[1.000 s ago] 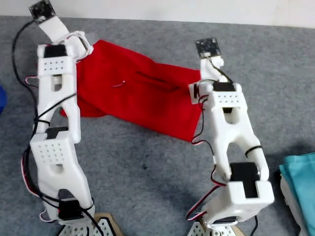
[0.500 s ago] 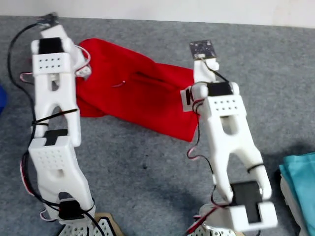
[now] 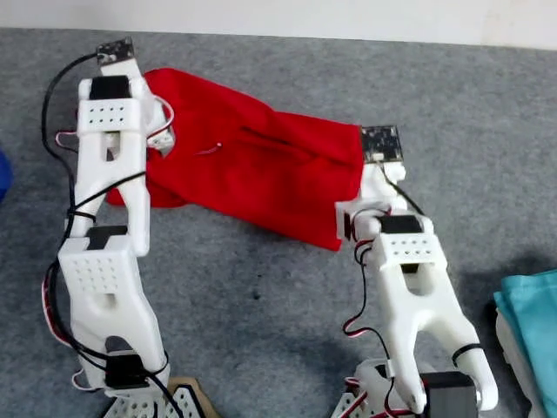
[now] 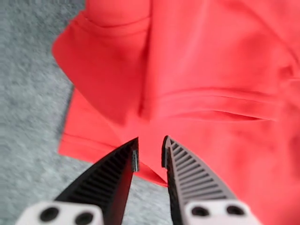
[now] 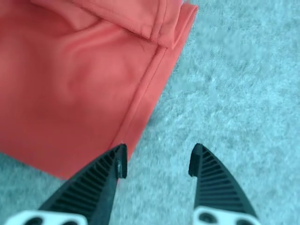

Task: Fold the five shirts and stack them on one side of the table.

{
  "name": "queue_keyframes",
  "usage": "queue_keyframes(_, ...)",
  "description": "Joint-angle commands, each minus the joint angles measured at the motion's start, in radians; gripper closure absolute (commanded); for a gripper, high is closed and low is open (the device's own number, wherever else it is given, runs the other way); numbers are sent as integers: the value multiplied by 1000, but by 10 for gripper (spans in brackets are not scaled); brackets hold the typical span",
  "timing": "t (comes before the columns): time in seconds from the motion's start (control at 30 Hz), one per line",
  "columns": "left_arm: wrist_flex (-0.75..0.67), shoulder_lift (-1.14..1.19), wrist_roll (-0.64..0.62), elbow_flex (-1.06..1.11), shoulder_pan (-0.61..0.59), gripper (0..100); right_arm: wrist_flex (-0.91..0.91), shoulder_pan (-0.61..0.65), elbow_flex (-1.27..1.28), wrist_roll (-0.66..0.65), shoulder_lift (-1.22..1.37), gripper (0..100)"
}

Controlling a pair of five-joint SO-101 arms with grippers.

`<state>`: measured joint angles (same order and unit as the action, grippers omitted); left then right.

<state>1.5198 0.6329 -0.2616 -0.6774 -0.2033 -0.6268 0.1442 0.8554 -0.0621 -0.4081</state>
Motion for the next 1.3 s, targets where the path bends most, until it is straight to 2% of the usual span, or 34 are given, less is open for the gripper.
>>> queue_keyframes(0.0,-28,8,38,-5,-36,891,62,-10,5,11,-39,783)
queue_keyframes(0.3,-124,27,35,-2,-39,891,81,-10,39,6,-39,783)
queue_keyframes(0.57,-160,139,40,-7,-19,891,81,-10,41,6,-39,783)
queue_keyframes(0.87,-166,127,41,-8,-2,891,81,1,42,5,-39,783)
queue_keyframes(1.07,-276,131,37,-1,-4,891,81,1,42,5,-39,783)
queue_keyframes(1.27,-292,131,35,-1,28,891,81,1,42,5,-39,783)
